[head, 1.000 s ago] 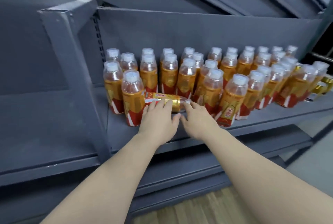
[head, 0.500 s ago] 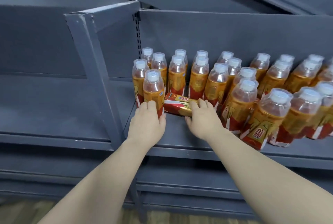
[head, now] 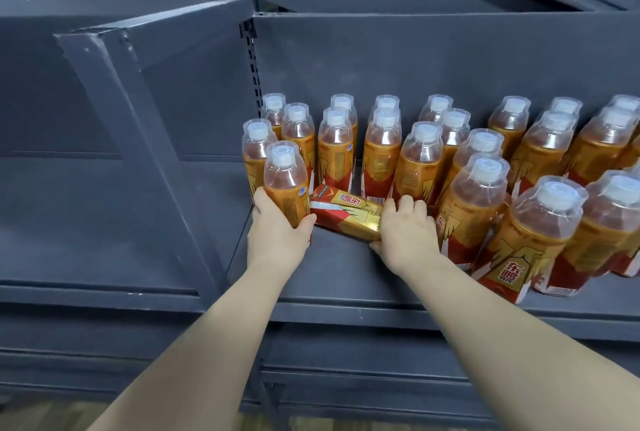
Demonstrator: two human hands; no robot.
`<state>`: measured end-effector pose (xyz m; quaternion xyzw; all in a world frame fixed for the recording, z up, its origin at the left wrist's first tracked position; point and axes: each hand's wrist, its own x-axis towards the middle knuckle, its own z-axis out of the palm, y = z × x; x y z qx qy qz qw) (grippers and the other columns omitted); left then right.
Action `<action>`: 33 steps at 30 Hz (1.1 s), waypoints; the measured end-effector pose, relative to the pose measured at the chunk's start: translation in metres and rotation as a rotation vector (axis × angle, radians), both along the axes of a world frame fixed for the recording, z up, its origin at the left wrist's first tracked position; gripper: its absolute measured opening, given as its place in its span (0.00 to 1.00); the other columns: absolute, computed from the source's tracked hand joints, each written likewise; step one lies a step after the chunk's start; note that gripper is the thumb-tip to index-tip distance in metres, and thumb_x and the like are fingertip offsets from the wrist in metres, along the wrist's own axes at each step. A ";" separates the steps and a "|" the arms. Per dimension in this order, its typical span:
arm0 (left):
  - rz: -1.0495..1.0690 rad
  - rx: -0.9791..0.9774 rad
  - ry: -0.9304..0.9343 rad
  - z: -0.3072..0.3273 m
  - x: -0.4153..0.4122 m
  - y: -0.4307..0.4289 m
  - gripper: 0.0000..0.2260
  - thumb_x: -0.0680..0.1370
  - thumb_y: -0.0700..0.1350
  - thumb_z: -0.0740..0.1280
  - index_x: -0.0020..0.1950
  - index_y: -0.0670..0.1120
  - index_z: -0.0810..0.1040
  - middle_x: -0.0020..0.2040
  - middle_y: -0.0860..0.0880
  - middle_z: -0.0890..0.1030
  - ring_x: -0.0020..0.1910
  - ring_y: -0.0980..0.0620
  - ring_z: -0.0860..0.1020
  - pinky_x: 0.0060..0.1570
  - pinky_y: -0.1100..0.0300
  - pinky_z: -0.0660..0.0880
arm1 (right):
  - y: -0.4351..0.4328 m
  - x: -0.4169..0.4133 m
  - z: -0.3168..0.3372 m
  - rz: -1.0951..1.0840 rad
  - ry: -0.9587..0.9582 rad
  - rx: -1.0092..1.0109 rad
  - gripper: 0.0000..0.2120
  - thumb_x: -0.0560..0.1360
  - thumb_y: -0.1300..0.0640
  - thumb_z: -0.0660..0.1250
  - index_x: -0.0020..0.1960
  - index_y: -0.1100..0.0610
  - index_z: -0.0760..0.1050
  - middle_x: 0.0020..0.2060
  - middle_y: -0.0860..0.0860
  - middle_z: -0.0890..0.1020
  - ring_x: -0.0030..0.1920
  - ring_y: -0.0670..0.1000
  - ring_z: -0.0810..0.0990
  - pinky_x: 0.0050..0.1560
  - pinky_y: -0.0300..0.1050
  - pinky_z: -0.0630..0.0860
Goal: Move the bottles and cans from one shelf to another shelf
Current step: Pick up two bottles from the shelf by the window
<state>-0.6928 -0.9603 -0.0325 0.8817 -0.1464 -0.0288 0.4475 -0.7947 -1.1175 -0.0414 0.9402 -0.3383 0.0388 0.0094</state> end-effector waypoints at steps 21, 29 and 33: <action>-0.011 -0.060 0.004 -0.004 0.007 0.005 0.38 0.73 0.54 0.76 0.73 0.49 0.58 0.66 0.47 0.73 0.63 0.43 0.76 0.58 0.48 0.76 | 0.020 0.009 0.044 0.058 -0.775 0.470 0.37 0.68 0.46 0.80 0.70 0.50 0.63 0.62 0.48 0.76 0.59 0.50 0.78 0.55 0.43 0.77; -0.026 -0.018 -0.010 -0.005 0.009 0.007 0.40 0.71 0.57 0.76 0.73 0.50 0.56 0.67 0.48 0.72 0.63 0.43 0.76 0.59 0.46 0.77 | 0.025 0.021 0.049 0.101 -0.927 0.543 0.37 0.75 0.50 0.74 0.78 0.51 0.60 0.71 0.47 0.70 0.69 0.47 0.71 0.64 0.40 0.69; -0.038 -0.002 -0.012 -0.008 0.011 0.007 0.42 0.71 0.59 0.76 0.75 0.51 0.54 0.70 0.48 0.70 0.65 0.43 0.74 0.61 0.44 0.76 | 0.023 0.022 0.033 0.096 -0.952 0.616 0.37 0.76 0.46 0.72 0.79 0.50 0.58 0.72 0.46 0.71 0.71 0.48 0.70 0.71 0.48 0.70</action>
